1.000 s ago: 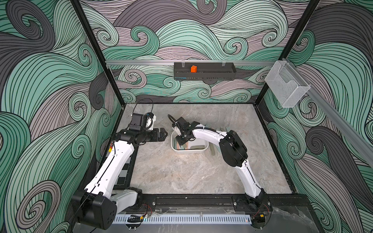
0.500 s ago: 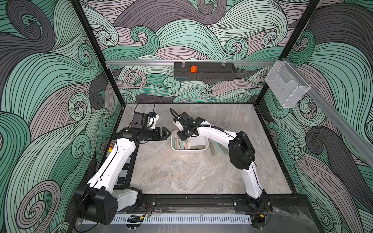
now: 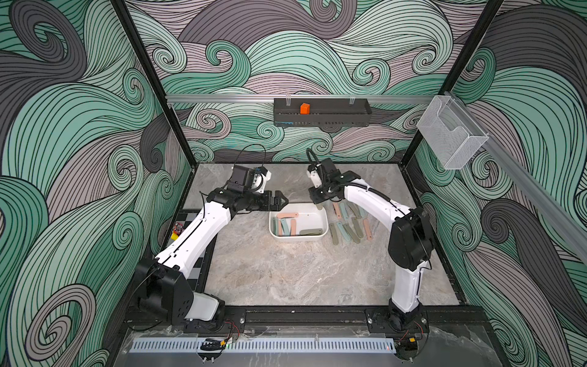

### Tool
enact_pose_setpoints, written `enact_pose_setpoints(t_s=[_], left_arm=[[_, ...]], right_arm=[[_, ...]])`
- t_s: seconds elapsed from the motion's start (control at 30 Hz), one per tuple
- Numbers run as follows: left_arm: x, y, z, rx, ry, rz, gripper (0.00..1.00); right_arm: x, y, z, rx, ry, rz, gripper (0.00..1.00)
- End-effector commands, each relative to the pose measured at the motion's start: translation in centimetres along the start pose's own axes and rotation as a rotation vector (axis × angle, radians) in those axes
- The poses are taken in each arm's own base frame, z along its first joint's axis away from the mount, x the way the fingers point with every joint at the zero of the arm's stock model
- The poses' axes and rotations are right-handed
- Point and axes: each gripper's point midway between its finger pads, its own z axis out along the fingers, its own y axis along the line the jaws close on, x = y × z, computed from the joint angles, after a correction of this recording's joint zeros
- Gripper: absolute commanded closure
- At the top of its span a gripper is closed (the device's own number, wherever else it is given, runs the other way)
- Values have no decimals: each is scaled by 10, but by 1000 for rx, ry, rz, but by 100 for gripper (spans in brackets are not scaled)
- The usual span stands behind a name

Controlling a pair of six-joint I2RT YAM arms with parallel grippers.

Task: Take the fruit knife out of the storage box
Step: Place the fruit knife at the center of the board.

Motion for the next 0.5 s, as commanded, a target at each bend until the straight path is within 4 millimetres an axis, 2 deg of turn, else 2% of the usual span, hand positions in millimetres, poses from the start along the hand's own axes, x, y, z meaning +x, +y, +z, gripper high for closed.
enact_pose_setpoints(t_s=[0.0, 0.07, 0.17, 0.47], left_arm=[[-12, -16, 15, 17, -6, 28, 1], [-9, -23, 25, 24, 28, 34, 1], [-3, -28, 32, 30, 74, 39, 1], [12, -24, 35, 21, 113, 46, 1]], right_arm=[[15, -33, 4, 51, 47, 73, 82], [23, -52, 13, 71, 74, 125, 82], [33, -68, 26, 73, 112, 178, 83], [59, -57, 65, -16, 218, 236, 82]])
